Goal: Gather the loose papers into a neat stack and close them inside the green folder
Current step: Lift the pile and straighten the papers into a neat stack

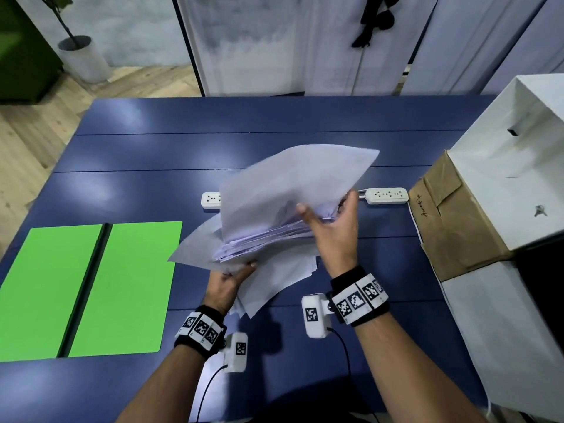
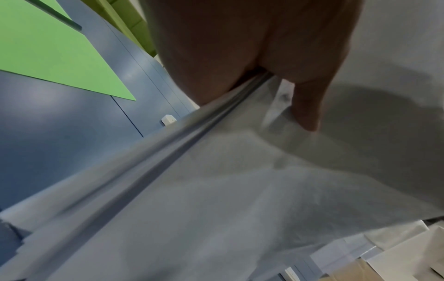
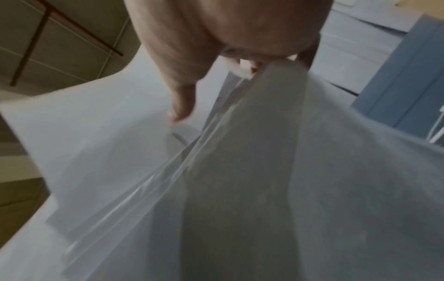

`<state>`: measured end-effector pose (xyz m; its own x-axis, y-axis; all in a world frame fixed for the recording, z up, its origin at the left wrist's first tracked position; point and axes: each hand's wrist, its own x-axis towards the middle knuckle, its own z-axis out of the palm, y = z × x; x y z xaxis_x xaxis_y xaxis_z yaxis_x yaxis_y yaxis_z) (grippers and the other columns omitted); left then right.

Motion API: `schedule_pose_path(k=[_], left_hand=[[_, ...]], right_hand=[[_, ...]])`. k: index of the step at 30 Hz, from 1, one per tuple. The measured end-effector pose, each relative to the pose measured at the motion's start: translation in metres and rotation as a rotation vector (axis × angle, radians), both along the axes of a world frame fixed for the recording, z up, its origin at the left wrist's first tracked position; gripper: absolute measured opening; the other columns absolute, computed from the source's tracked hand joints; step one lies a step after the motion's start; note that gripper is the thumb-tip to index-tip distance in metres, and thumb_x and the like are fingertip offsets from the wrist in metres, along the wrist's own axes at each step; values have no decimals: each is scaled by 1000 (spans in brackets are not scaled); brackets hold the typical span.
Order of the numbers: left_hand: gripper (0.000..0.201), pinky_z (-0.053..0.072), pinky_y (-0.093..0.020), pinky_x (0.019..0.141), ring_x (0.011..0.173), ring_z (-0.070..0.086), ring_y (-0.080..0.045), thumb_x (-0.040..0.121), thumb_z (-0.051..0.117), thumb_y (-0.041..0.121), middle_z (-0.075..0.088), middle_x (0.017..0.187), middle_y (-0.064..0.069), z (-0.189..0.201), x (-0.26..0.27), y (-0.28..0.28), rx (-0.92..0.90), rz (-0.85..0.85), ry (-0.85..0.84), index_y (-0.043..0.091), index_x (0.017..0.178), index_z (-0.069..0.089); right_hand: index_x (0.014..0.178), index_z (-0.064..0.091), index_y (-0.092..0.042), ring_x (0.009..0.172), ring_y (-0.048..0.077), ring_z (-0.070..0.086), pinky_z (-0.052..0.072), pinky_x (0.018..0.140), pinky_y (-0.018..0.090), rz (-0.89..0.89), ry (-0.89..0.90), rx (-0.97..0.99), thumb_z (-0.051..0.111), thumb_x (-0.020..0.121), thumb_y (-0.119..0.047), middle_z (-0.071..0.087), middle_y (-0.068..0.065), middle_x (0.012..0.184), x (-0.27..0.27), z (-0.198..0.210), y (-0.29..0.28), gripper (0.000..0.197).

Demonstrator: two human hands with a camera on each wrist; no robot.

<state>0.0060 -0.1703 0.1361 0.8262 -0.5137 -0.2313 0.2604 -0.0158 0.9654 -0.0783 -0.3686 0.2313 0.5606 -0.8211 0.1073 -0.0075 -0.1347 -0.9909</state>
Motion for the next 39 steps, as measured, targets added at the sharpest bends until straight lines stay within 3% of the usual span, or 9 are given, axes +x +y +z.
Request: schedule_pose_path(k=[6, 10, 14, 17, 22, 27, 30, 34, 39], left_hand=[[18, 57, -24, 86, 99, 73, -22, 84, 73, 0, 79, 100, -5, -4, 6, 8, -15, -13, 1, 3, 101, 76], [39, 55, -18, 81, 93, 74, -13, 59, 92, 37, 79, 96, 0, 3, 13, 9, -78, -44, 8, 17, 90, 82], [36, 54, -20, 85, 99, 72, -11, 77, 81, 1, 79, 103, 4, 7, 16, 9, -59, -101, -58, 32, 97, 80], [48, 56, -22, 85, 93, 72, -6, 77, 78, -9, 79, 97, 8, 7, 17, 10, -26, -114, -93, 37, 94, 79], [44, 57, -25, 88, 85, 72, -7, 47, 95, 48, 80, 89, 5, 3, 14, 17, 69, -129, -46, 30, 85, 82], [34, 56, -22, 86, 93, 72, -8, 81, 74, -8, 79, 99, 6, 7, 7, 12, 7, -70, -52, 23, 97, 78], [34, 55, -17, 77, 88, 74, -7, 86, 67, -10, 79, 94, 5, 11, 3, 8, -42, -23, -7, 21, 87, 81], [31, 58, -23, 82, 91, 75, -11, 87, 67, -7, 79, 97, 0, 9, 5, 8, -51, 6, 8, 20, 86, 82], [23, 58, -23, 77, 88, 75, -11, 88, 67, -5, 79, 95, 1, 5, 9, 7, -3, 18, 9, 14, 94, 79]], right_hand=[[129, 59, -5, 106, 9, 64, 48, 96, 23, 195, -140, 100, 53, 100, -28, 71, -5, 114, -30, -33, -34, 37], [92, 66, -18, 82, 2, 63, 50, 78, 18, 193, -22, 38, 60, 99, -17, 72, -12, 85, -39, -46, -33, 10], [77, 59, -10, 66, 9, 53, 46, 62, 27, 99, -43, -31, 63, 97, -38, 58, 1, 71, -38, -45, -28, 34], [64, 51, -24, 60, 2, 40, 37, 56, 23, 65, -6, -122, 61, 99, -34, 47, -13, 60, -36, -44, -26, 38], [81, 67, -8, 62, 5, 48, 43, 56, 30, 70, 19, -209, 53, 100, -46, 57, 3, 63, -37, -49, -31, 44], [69, 63, -9, 53, -8, 55, 40, 55, 10, 21, 73, -319, 55, 101, -32, 52, -17, 56, -33, -45, -35, 40], [68, 61, -11, 60, -8, 51, 44, 59, 19, -36, 89, -412, 49, 102, -44, 53, -12, 62, -30, -47, -31, 49], [122, 69, 0, 113, 7, 61, 50, 98, 28, -44, -13, -454, 57, 99, -1, 64, 8, 119, -29, -43, -29, 26], [131, 65, -5, 107, 29, 66, 53, 97, 47, -31, -121, -378, 58, 89, 19, 60, 11, 117, -34, -50, -27, 49]])
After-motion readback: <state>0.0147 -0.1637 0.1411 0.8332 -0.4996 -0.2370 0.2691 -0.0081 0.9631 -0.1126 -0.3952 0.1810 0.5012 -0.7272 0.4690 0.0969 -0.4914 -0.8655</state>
